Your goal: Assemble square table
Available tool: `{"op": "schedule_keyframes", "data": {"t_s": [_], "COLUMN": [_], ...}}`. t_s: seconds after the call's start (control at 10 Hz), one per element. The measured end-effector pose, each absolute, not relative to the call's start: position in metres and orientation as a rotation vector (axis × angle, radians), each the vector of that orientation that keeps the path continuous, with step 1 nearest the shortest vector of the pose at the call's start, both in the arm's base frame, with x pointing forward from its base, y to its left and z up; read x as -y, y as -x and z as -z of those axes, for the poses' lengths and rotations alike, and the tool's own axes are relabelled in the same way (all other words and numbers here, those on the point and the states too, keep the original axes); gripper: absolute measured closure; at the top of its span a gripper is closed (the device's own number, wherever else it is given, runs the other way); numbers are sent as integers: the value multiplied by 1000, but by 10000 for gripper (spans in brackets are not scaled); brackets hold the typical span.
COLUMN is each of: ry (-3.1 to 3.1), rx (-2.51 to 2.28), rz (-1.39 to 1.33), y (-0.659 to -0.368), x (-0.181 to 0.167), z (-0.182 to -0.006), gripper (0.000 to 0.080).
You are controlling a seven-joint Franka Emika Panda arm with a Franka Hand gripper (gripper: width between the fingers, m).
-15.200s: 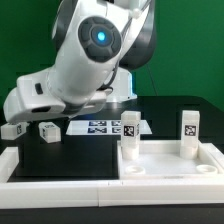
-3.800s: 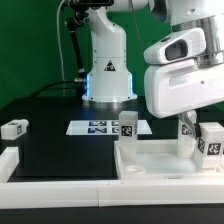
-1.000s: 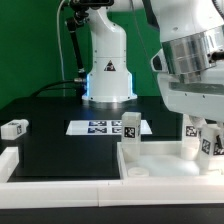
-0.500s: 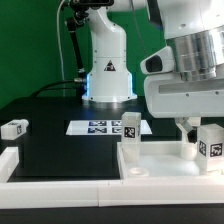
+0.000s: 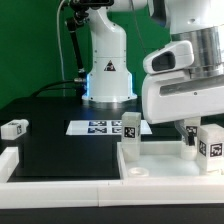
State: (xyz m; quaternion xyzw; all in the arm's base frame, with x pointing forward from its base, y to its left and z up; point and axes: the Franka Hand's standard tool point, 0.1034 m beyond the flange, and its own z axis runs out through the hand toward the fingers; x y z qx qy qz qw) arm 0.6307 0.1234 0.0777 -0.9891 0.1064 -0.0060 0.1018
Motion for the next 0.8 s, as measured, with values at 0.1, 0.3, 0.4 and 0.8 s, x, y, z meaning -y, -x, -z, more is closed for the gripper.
{"op": "schedule_keyframes", "data": {"t_s": [0.1, 0.3, 0.4, 0.8], "ry": [2920, 2905, 2892, 2543], "rx": [-315, -451, -538, -1400], "rz": [17, -1, -11, -75], "y": [-631, -630, -629, -624], "x": [-123, -121, -118, -121], "z": [-78, -77, -76, -72], "gripper": [258, 393, 492, 500]}}
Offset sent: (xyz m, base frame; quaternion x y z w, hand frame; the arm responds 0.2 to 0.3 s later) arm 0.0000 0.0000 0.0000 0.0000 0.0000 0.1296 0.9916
